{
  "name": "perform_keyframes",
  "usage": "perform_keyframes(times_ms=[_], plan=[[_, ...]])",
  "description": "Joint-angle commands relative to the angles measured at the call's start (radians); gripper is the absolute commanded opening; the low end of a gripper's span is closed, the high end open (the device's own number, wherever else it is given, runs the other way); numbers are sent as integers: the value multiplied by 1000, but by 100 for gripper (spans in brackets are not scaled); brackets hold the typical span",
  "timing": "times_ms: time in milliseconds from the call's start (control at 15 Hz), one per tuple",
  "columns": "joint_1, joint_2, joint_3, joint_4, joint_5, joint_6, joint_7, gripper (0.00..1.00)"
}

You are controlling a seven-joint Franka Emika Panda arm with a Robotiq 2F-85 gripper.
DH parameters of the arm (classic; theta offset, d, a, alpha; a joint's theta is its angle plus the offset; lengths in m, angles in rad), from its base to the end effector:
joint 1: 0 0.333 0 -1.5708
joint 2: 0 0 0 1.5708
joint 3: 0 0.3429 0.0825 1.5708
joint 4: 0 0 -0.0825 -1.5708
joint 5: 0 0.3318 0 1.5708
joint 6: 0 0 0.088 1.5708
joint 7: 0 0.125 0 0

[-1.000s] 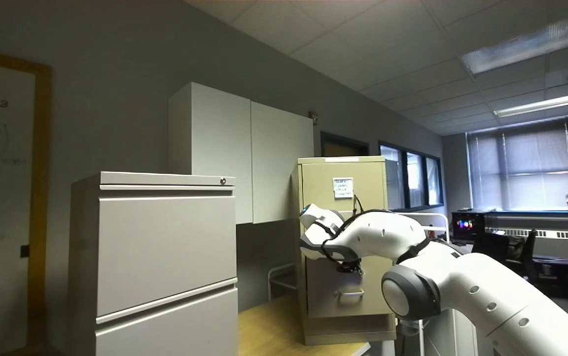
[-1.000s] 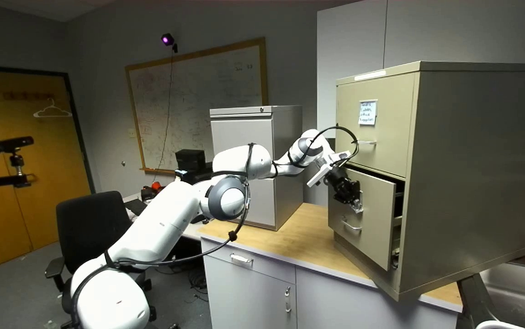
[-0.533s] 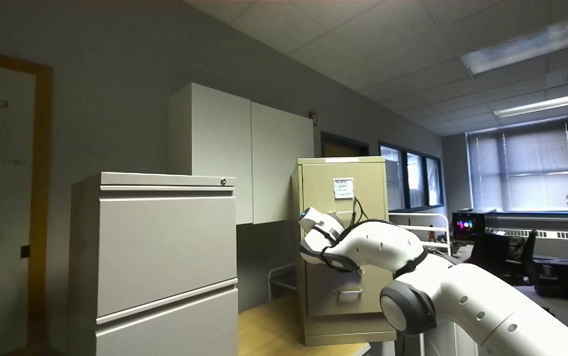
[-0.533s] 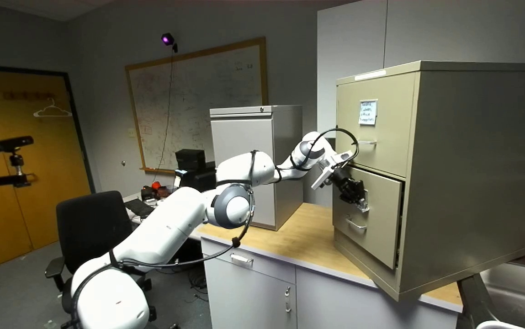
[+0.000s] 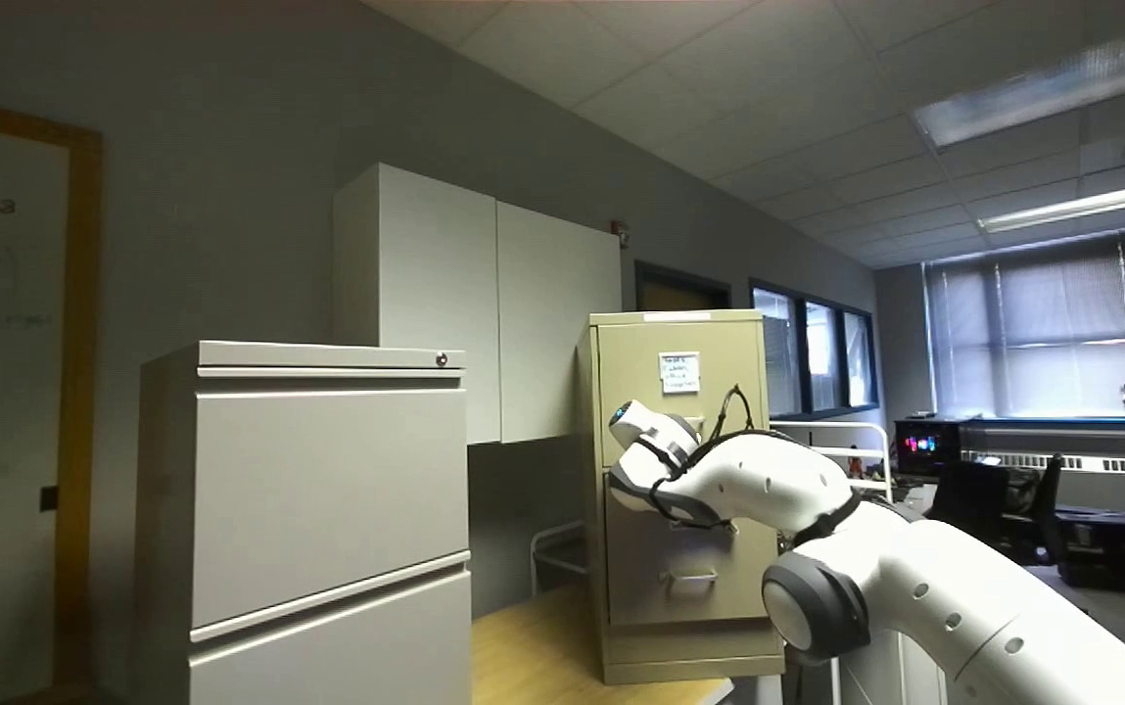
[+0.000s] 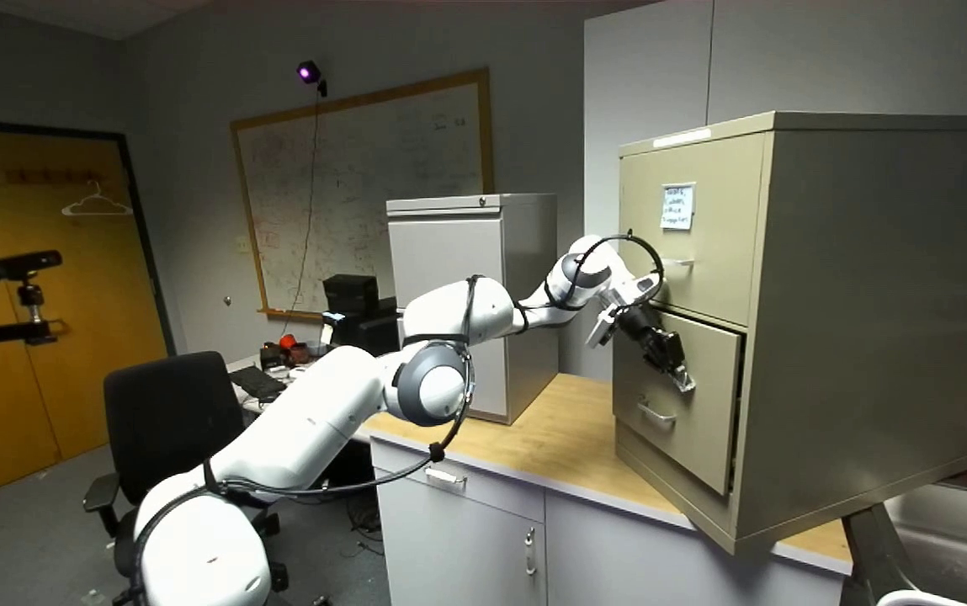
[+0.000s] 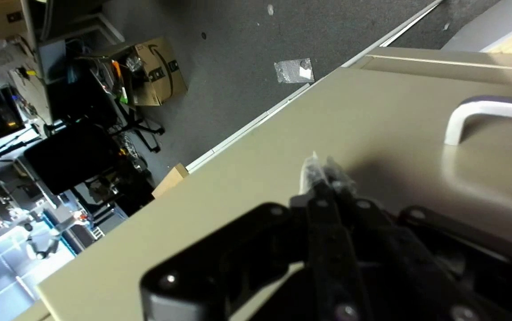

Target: Close the bottom drawer of the cabinet to the right

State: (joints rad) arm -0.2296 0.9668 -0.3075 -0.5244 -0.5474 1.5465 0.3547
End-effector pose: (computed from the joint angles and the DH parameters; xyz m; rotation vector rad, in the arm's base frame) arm 0.6718 -0.3193 0.4956 2.1607 -0.9000 0.0737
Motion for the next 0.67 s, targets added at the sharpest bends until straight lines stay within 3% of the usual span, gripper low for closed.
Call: perform_keyframes(times_ms=[0, 67, 267, 333, 400, 467, 533, 600], plan=[[-42, 39, -18, 79, -8, 82, 26, 0], [-59, 81, -23, 164, 45, 54, -16, 0], [-71, 53, 24, 185, 140, 13, -88, 0], [-62, 34, 45, 186, 186, -42, -101, 26], [-50, 20, 56, 192, 218, -83, -122, 27], [-56, 62, 8, 201, 186, -73, -85, 32], [-55, 61, 11, 210, 196, -83, -89, 15], [-53, 63, 10, 212, 195, -90, -88, 24]])
